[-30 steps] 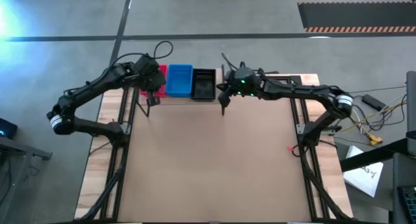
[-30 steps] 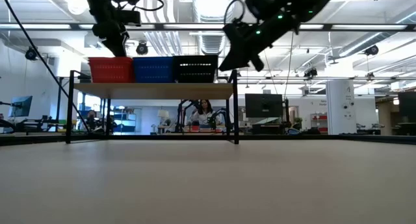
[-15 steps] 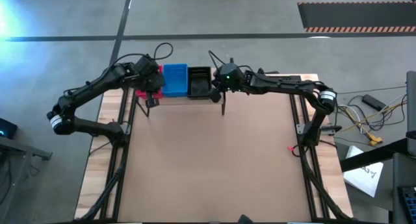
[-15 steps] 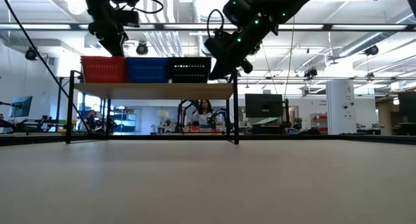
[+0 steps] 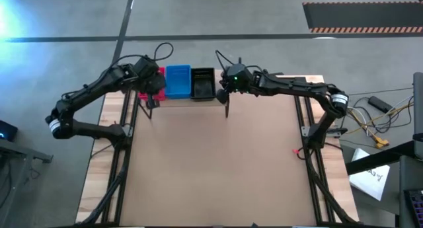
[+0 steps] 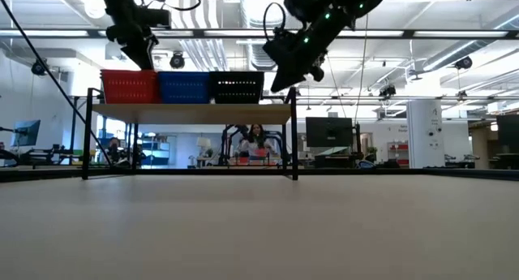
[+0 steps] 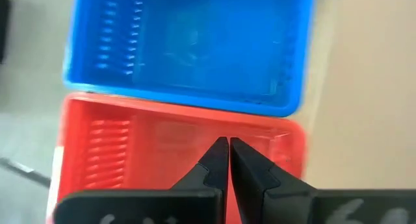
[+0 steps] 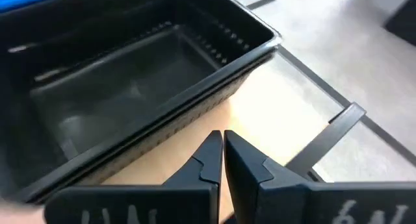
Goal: Stack baskets on shelf by color
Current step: Adjust the bins on the shelf
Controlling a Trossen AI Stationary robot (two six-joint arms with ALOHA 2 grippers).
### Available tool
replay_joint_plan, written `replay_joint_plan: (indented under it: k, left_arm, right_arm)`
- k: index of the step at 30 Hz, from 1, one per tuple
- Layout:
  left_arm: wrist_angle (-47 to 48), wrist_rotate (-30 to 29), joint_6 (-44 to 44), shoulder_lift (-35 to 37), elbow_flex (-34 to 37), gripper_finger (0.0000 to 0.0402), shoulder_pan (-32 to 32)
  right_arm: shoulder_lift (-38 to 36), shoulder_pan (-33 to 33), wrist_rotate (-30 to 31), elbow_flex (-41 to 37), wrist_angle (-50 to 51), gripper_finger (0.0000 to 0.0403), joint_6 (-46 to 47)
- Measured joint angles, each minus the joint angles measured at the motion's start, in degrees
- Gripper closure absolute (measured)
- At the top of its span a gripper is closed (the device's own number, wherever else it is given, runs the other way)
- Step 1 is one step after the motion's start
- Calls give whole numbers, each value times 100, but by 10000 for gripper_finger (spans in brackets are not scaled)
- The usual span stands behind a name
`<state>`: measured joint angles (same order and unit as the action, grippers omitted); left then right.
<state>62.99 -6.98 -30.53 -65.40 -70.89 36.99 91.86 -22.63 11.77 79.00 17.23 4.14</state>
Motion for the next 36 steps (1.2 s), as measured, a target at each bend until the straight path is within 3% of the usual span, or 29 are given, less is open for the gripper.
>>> replay_joint_plan:
  k: [4, 10, 17, 28, 34, 36]
  left_arm:
    - [-125, -366, 0, 8, -8, 401, 9]
    - [-197, -750, 18, -27, -515, 401, 9]
    - [-402, 664, 159, -169, -737, 401, -7]
    - [-617, 893, 91, -1076, -565, 401, -64]
    - [-447, 1971, -285, -1066, -578, 401, -118]
    - [-357, 2071, -307, -1060, -574, 401, -148]
  right_arm:
    - [-201, 49, -467, 0, 283, 394, -181]
    - [-522, 272, -58, -2, 533, 394, -309]
    - [-882, 748, -18, -2, 601, 394, -499]
    - [-979, 1230, 28, -2, 1213, 394, -566]
    - [-797, 1171, 39, -52, 1259, 394, -477]
    - [-688, 1123, 41, -52, 1245, 394, -419]
